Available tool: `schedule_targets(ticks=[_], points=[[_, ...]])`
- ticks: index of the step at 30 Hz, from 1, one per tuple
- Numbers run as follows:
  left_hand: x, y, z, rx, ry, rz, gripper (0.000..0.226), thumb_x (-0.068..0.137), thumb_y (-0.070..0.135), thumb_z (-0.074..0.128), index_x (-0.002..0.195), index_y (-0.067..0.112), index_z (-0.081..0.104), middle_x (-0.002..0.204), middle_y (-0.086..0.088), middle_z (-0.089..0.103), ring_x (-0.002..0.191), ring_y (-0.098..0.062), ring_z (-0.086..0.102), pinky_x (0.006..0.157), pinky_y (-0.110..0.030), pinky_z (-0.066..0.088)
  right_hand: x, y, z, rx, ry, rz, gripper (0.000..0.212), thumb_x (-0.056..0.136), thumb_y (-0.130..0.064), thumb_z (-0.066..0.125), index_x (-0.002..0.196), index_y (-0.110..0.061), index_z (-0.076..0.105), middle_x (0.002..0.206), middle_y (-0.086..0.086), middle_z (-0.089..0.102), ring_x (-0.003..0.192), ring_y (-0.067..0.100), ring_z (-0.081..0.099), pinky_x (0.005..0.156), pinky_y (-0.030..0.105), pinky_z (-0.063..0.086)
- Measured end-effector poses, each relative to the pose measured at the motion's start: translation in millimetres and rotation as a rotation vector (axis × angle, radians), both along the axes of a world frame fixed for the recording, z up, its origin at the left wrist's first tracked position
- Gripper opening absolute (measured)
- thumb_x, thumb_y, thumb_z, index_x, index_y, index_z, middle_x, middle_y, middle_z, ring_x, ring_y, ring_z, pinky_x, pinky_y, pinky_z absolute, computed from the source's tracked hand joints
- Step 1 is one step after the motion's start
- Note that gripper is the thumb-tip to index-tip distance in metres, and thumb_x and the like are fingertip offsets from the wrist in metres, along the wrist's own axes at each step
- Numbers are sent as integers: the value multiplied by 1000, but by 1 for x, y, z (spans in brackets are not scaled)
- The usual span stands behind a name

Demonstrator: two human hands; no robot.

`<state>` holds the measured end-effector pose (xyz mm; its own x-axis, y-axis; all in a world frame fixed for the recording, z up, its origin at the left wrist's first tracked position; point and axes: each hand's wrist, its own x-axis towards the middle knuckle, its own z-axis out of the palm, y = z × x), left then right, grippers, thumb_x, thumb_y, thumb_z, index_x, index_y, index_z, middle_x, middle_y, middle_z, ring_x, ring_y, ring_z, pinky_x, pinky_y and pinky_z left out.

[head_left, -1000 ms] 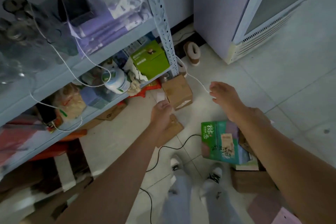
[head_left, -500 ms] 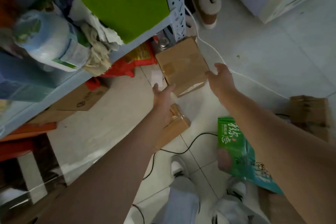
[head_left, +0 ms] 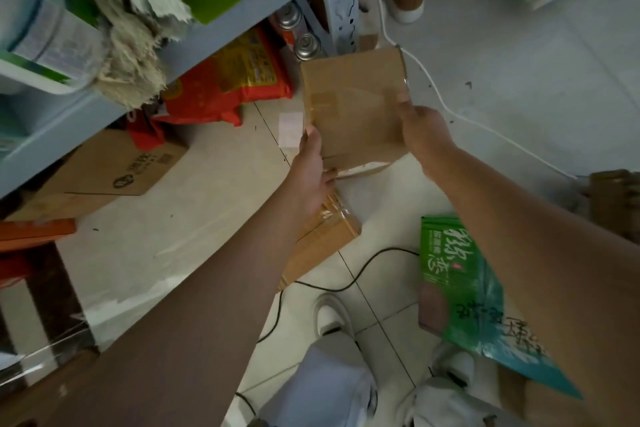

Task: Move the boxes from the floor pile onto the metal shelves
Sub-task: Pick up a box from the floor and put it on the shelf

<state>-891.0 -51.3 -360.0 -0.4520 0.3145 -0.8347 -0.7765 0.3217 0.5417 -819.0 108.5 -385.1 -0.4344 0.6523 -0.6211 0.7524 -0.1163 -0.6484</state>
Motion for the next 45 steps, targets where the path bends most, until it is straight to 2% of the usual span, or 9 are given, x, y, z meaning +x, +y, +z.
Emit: schedule_targets(ticks=[7, 10, 16, 22, 25, 30, 37, 41, 45], points=[[66, -21, 118, 9, 40, 133, 42, 105, 50, 26, 138, 33, 46, 132, -5, 58, 114, -25, 55, 90, -36, 45, 86, -43, 124, -48, 85, -263, 51, 101, -53, 38, 114, -9, 59, 103, 3, 63, 97, 23, 57, 78, 31, 39], [97, -35, 197, 107, 9, 259, 33, 105, 44, 35, 128, 30, 55, 124, -5, 63, 114, -27, 58, 104, -45, 45, 115, -50, 221, -99, 196, -311, 45, 98, -59, 39, 107, -16, 52, 99, -2, 60, 101, 22, 58, 83, 38, 47], [153, -72, 373, 251, 134, 277, 37, 104, 36, 37, 137, 27, 52, 132, -7, 62, 125, -33, 54, 107, -61, 40, 167, -70, 413, -84, 394, -94, 71, 85, -65, 59, 142, -32, 35, 127, -9, 54, 112, 10, 56, 91, 34, 50], [178, -125, 523, 229, 289, 306, 34, 104, 30, 36, 132, 22, 53, 129, -11, 63, 116, -24, 59, 91, -43, 54, 173, -108, 553, 31, 480, 190, 84, 74, -68, 63, 145, -32, 34, 126, -10, 54, 109, 10, 55, 87, 27, 44], [191, -156, 567, 205, 342, 387, 34, 105, 32, 33, 131, 21, 53, 127, -12, 63, 114, -26, 60, 84, -41, 56, 165, -133, 595, 47, 504, 288, 67, 83, -55, 68, 138, -30, 40, 120, -7, 57, 109, 15, 58, 88, 30, 48], [204, -207, 623, 230, 444, 545, 35, 106, 31, 31, 131, 19, 52, 131, -16, 58, 122, -31, 54, 106, -55, 43, 151, -178, 649, 97, 603, 452, 73, 80, -57, 66, 140, -25, 39, 122, -5, 55, 110, 15, 57, 86, 28, 47], [213, -257, 691, 322, 636, 668, 33, 106, 30, 32, 128, 19, 54, 127, -13, 61, 119, -26, 57, 101, -53, 47, 133, -226, 725, 166, 761, 581, 70, 82, -56, 66, 138, -21, 42, 117, -7, 54, 107, 15, 57, 81, 25, 45], [206, -275, 730, 324, 791, 637, 34, 106, 33, 31, 131, 22, 51, 125, -10, 60, 114, -23, 59, 80, -37, 57, 123, -245, 769, 190, 910, 602, 77, 78, -61, 63, 142, -25, 39, 117, -8, 54, 105, 10, 56, 86, 26, 49], [191, -285, 774, 282, 938, 589, 42, 99, 54, 35, 122, 23, 52, 122, -5, 60, 110, -16, 61, 87, -36, 53, 104, -252, 811, 211, 1021, 628, 80, 77, -62, 64, 145, -29, 37, 127, -6, 55, 109, 12, 58, 90, 30, 52]])
